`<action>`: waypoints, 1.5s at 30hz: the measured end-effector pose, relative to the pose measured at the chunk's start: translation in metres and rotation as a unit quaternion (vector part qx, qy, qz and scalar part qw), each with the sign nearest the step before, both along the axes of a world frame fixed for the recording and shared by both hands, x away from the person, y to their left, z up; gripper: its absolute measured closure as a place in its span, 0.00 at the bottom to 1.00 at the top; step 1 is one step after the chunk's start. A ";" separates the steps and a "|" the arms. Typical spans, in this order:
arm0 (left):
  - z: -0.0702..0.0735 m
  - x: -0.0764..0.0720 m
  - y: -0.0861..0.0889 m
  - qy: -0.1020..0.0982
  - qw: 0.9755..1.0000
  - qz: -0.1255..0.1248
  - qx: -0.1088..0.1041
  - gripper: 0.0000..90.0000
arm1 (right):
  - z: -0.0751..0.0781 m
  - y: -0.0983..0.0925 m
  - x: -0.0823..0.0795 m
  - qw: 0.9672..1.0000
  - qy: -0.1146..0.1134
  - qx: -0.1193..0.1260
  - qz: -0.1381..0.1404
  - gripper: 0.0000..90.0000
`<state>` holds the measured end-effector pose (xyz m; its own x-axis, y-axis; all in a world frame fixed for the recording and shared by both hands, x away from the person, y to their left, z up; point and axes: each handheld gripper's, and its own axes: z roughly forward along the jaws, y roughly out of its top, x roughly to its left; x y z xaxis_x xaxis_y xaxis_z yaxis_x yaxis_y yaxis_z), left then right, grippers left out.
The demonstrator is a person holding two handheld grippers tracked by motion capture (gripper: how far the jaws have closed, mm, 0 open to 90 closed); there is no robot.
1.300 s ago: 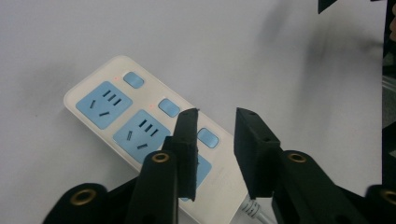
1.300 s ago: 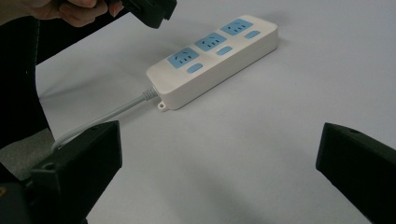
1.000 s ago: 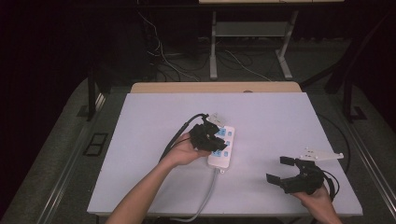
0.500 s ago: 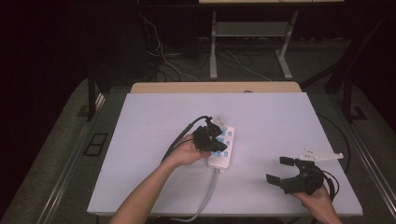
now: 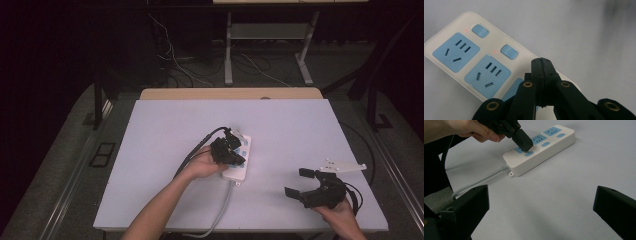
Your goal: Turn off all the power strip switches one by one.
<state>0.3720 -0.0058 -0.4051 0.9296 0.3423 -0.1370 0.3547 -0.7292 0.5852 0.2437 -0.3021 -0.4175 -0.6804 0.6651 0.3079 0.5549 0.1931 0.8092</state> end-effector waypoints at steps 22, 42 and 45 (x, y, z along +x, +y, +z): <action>-0.005 0.004 0.000 0.020 1.000 0.002 -0.012 0.99 | 0.000 -0.001 0.001 1.000 0.001 0.000 -0.001 0.00; -0.004 0.001 -0.005 0.008 1.000 0.007 0.009 0.99 | 0.001 -0.005 0.000 1.000 -0.001 0.002 -0.010 0.00; -0.003 0.000 -0.006 0.007 1.000 0.009 0.011 0.99 | 0.001 -0.006 0.000 1.000 0.000 0.003 -0.012 0.00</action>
